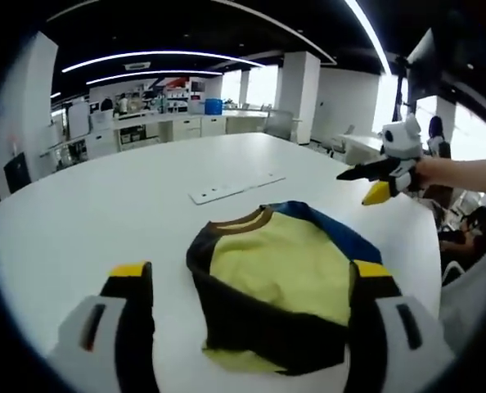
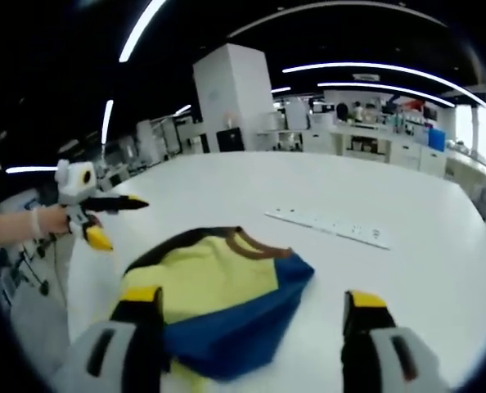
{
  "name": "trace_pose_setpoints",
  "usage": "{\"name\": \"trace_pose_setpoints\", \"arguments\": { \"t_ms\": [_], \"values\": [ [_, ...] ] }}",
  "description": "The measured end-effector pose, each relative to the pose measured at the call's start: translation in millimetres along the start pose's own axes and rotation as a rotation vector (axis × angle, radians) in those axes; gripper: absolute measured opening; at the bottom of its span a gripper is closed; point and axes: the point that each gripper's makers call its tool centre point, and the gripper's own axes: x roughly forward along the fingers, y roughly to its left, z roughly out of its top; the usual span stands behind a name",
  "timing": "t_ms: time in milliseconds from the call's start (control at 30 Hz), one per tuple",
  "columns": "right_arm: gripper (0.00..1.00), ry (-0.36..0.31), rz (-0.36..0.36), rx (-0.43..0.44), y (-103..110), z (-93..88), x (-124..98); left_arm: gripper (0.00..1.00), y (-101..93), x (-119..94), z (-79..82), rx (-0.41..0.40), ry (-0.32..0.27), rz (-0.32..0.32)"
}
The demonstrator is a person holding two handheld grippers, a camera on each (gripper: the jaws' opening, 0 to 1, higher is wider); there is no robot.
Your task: Fold the garment on the visible template until the final outline fits inside the template.
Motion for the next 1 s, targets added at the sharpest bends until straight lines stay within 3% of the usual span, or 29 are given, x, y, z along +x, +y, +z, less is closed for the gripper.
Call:
{"name": "trace_pose_setpoints", "arguments": {
  "t_ms": [333, 800, 1000],
  "values": [
    [0.89, 0.017, 0.042, -0.012, 39.2, -24.6, -11.0, 0.95, -19.5, -22.8, -29.1, 0.008, 0.051, -0.013],
    [0.85, 0.021, 0.046, 0.03, 62.5, -47.2, -26.6, 0.94, -22.7, -51.5, -41.2, -0.001, 0.053, 0.006],
    [0.81, 0.02, 0.072, 0.014, 86.2, -53.4, -31.2, 0.93, -25.8, -56.4, -44.3, -0.01, 0.044, 0.015]
  ]
}}
